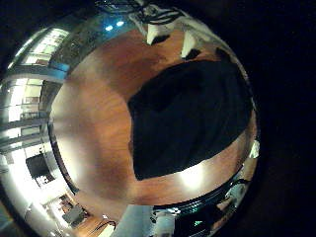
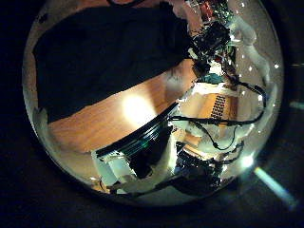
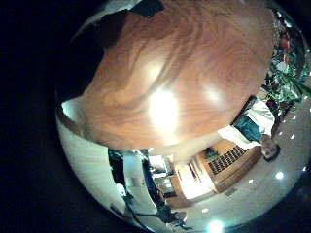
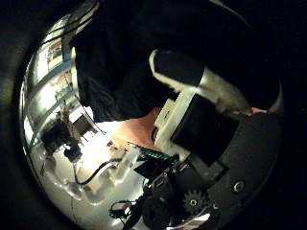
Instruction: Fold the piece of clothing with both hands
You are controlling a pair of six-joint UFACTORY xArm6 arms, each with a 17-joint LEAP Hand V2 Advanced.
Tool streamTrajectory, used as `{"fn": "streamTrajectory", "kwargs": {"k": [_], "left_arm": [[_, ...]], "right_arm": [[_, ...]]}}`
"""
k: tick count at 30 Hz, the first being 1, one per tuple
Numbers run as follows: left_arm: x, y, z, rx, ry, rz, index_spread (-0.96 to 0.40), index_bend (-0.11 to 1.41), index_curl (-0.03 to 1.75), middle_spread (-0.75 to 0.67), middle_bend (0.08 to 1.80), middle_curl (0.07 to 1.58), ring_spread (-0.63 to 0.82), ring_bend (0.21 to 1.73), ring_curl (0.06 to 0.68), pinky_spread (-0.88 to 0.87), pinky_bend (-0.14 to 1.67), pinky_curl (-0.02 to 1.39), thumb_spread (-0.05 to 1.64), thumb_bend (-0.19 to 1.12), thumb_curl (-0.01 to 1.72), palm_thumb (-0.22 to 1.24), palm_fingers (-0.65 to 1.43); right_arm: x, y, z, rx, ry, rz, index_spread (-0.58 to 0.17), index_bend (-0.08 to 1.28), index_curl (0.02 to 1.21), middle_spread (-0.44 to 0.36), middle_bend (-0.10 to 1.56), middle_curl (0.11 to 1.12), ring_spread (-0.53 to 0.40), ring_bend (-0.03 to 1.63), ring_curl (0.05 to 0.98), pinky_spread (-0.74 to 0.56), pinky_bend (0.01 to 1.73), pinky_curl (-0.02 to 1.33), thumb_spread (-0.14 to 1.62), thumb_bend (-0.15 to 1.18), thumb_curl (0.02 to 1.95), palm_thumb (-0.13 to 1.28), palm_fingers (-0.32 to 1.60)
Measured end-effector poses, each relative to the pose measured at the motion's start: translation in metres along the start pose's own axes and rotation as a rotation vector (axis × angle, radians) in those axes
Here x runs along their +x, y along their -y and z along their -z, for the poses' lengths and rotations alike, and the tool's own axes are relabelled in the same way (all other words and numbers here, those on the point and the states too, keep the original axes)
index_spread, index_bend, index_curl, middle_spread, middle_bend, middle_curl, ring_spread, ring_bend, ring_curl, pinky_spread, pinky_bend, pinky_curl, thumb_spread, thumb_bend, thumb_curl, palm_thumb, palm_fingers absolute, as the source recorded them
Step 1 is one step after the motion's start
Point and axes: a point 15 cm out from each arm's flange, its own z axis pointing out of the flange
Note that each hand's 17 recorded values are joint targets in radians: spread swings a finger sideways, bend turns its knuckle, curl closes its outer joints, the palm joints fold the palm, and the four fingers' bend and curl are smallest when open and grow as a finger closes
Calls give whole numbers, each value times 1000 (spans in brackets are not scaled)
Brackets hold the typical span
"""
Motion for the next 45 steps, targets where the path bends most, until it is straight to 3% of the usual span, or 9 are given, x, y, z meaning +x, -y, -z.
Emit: {"fn": "streamTrajectory", "kwargs": {"k": [4,9,19,28,35,41,45], "left_arm": [[0,-7,1,-10,2,-4,39,146,262,199,356,398,498,581,218,517,315,319,1179,-16,254,105,58],[-2,-25,-8,-60,11,-8,30,165,273,198,339,395,498,577,217,517,308,316,1187,-16,256,118,64],[-18,-39,-67,-116,17,18,26,168,297,227,267,379,496,564,212,518,303,313,1201,-15,260,146,63],[-6,-51,-97,-159,19,-1,33,160,303,252,233,375,495,551,210,526,300,311,1210,-16,261,149,66],[-13,-50,-88,-141,19,20,44,156,299,255,226,376,495,548,211,525,299,311,1213,-16,259,151,67],[-36,-58,-65,-102,7,55,47,156,296,256,221,377,493,549,214,521,299,311,1212,-17,258,151,71],[-60,-69,-47,-65,-12,124,47,154,294,256,221,380,492,548,215,519,298,312,1212,-17,259,150,72]], "right_arm": [[2,-8,7,15,0,-2,-347,906,535,-171,1107,721,-209,1308,519,-270,1291,526,1180,74,392,839,1280],[27,-28,11,36,14,-28,-314,1037,627,-158,1217,762,-200,1385,567,-225,1356,582,1200,101,458,943,1187],[112,-65,49,132,-29,-130,-288,1089,703,-138,1301,778,-190,1436,614,-177,1379,659,1207,69,537,986,1121],[111,-77,76,201,-42,-125,-282,1083,741,-130,1323,770,-185,1443,630,-166,1351,715,1212,25,586,998,1108],[48,-84,110,260,-119,-7,-281,1075,760,-126,1330,760,-184,1438,636,-165,1326,753,1205,-5,617,1003,1110],[-48,-94,129,301,-206,148,-281,1070,771,-124,1334,753,-185,1435,639,-167,1306,781,1197,-10,634,1001,1115],[-130,-96,130,325,-270,263,-279,1069,776,-124,1338,748,-185,1434,641,-169,1289,802,1186,-9,646,1002,1120]]}}
